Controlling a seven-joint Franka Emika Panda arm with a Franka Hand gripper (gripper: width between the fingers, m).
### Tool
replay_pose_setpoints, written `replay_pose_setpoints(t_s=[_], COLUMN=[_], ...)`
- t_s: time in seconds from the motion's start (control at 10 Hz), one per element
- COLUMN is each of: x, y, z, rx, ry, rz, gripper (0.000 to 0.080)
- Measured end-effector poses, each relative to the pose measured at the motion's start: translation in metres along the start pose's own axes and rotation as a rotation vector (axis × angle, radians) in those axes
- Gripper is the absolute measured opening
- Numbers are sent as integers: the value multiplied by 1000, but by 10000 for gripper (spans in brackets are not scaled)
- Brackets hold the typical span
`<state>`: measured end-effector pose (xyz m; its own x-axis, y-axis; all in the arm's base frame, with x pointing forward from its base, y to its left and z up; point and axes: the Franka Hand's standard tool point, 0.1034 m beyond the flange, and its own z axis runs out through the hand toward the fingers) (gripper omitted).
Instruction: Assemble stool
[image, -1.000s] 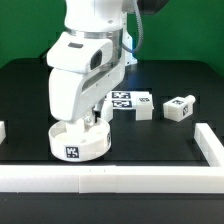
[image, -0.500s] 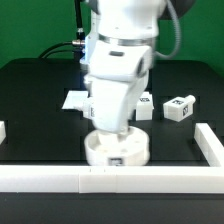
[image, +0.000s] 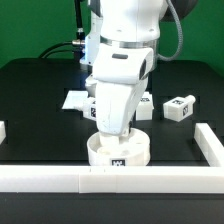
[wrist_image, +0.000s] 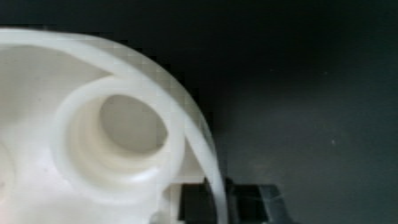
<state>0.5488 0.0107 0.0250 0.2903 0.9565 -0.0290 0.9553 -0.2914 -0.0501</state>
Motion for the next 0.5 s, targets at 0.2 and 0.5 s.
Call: replay_pose_setpoints(t_s=[0.2, 0.5], x=[38, 71], y=[-9, -8], z=[1, 3], rx=[-11, -12], ry=[28, 43], rz=[-62, -93], gripper=[23, 23])
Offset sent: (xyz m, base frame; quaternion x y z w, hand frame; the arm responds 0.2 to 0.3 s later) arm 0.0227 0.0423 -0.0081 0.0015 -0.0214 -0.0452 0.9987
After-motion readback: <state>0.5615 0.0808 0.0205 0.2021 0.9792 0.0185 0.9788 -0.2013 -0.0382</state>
